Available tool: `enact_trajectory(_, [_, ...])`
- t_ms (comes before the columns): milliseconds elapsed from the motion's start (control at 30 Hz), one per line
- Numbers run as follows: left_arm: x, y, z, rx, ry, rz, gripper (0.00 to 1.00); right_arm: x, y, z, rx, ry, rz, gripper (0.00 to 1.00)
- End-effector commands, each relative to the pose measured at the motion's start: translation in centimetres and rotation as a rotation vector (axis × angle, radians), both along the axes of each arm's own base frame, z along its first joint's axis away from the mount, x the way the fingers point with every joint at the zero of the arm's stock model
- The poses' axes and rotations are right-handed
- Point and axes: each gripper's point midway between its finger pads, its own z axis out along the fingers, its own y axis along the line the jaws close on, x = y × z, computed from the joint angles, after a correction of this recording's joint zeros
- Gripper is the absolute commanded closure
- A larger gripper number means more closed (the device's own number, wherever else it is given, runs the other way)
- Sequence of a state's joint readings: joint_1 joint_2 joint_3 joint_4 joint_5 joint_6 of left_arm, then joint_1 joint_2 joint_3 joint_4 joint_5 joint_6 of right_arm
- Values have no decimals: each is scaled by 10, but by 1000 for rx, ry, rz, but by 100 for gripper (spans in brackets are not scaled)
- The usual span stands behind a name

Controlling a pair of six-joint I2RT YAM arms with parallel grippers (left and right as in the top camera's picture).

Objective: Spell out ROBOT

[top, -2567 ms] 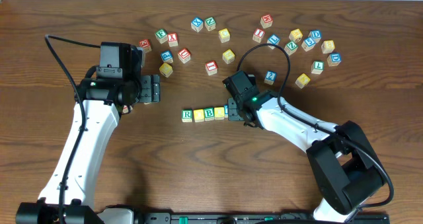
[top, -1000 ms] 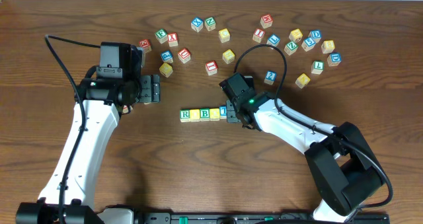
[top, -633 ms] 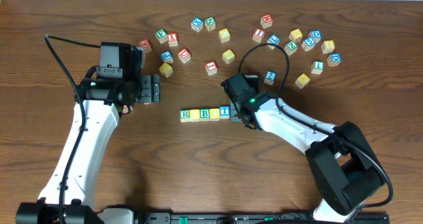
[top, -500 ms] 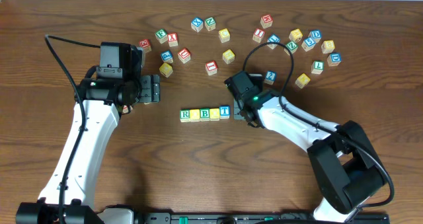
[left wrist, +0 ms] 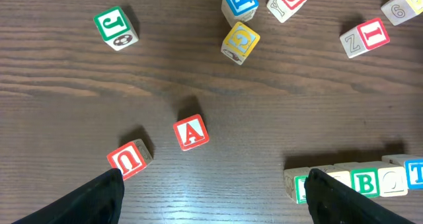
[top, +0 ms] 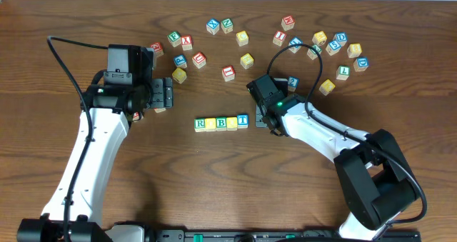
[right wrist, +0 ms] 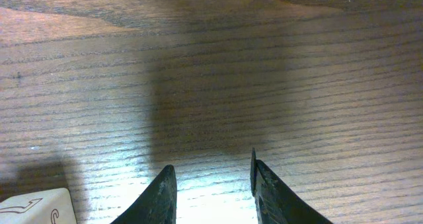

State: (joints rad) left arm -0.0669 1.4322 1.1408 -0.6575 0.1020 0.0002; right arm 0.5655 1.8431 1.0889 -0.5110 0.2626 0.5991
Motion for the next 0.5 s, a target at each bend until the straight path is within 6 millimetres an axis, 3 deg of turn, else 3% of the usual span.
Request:
enact_trajectory(0, [-6, 1, -3, -6, 16, 8, 14, 0, -5, -5, -15, 2, -25, 68])
enact_trajectory(167, [-15, -1, -20, -27, 69, 16, 14, 0, -5, -5, -11, 0, -25, 67])
enact_trajectory(367, [-33, 0, -58, -24, 177, 24, 14, 1, -4, -4, -9, -3, -25, 68])
enact_trajectory(467, [-36, -9, -71, -70, 225, 2, 14, 2, -4, -4, -7, -6, -25, 68])
